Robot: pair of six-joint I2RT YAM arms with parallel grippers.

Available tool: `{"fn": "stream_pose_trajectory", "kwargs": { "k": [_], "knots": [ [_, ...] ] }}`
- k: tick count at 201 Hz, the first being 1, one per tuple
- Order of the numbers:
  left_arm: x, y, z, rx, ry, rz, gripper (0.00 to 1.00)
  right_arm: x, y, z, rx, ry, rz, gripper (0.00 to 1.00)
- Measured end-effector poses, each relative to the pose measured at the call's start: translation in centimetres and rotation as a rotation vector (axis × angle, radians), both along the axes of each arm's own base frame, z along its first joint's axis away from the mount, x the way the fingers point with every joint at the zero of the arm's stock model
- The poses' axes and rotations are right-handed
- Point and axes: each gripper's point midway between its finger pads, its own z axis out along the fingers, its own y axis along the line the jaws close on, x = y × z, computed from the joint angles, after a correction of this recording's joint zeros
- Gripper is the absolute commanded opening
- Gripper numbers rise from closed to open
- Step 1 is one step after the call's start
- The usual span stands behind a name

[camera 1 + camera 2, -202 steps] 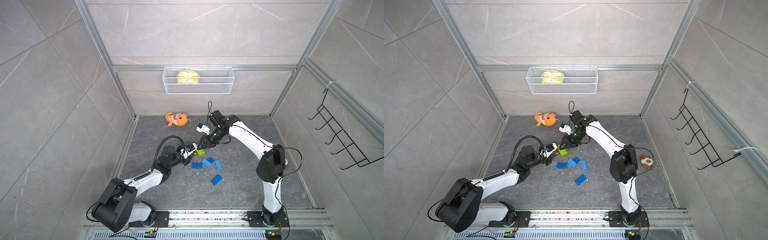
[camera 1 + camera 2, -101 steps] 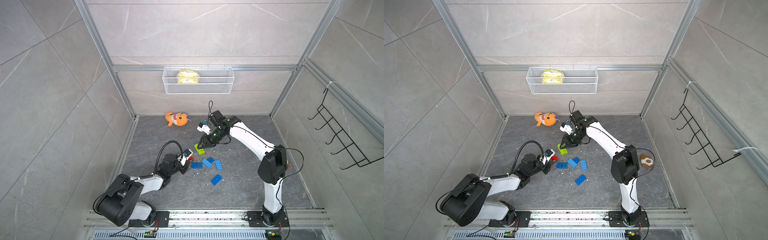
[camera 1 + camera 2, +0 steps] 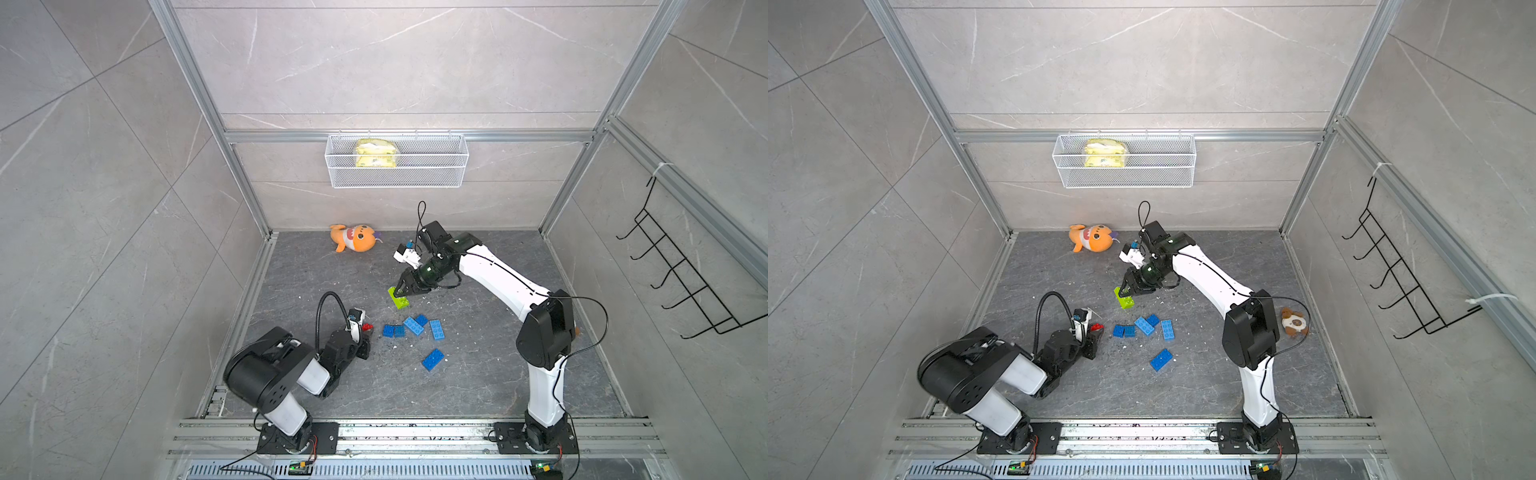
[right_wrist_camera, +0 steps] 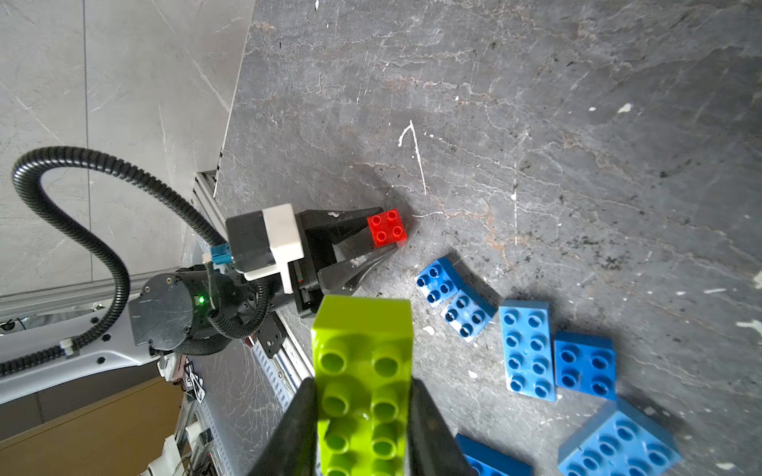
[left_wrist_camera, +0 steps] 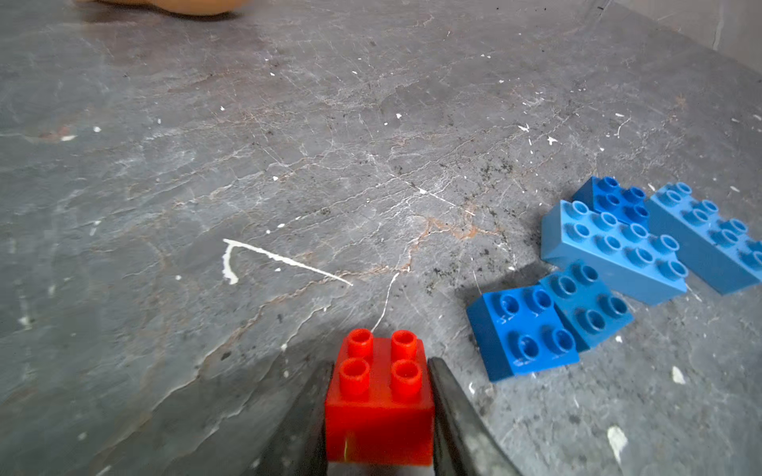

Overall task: Assemble a heart with lego
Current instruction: Place the lego brick at the center of the board.

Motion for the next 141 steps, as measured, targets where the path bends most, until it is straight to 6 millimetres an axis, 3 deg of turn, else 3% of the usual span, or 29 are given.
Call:
{"fn": "stream_pose_trajectory", "kwargs": {
  "k": [18, 27, 37, 61, 78, 90, 118, 141],
  "knots": [
    [0.0, -0.7, 0.0, -0.018, -0.019, 0.000, 0.56, -0.1, -0.2, -0.2, -0.011, 0.000, -0.003, 0.18],
    [-0.1, -0.9, 0.0, -0.014, -0.028, 0.002, 0.67, -0.2, -0.4, -0.4, -0.019, 0.002, -0.006, 0.18],
    [-0.3, -1.0, 0.1, -0.016, -0.032, 0.004, 0.69, -0.2, -0.6, -0.6, -0.032, 0.001, -0.010, 0.18],
    [-0.7, -0.5, 0.2, 0.004, -0.044, 0.023, 0.78, -0.3, -0.8, -1.4, -0.072, -0.011, -0.015, 0.18],
    [-0.9, 0.0, 0.9, 0.016, -0.039, 0.036, 0.89, -0.6, -0.2, -1.9, -0.105, -0.031, -0.003, 0.18],
    [-0.8, 0.2, 2.3, 0.015, -0.043, 0.049, 0.98, -1.0, 0.9, -2.5, -0.127, -0.047, 0.020, 0.18],
    [1.0, 1.0, 8.1, -0.060, -0.053, 0.106, 1.00, -2.0, 3.5, -5.2, -0.182, -0.062, 0.075, 0.17],
    [2.5, 6.2, 11.3, -0.145, -0.026, 0.240, 1.00, -1.9, 4.3, -7.2, -0.227, -0.076, 0.086, 0.17]
  ]
}}
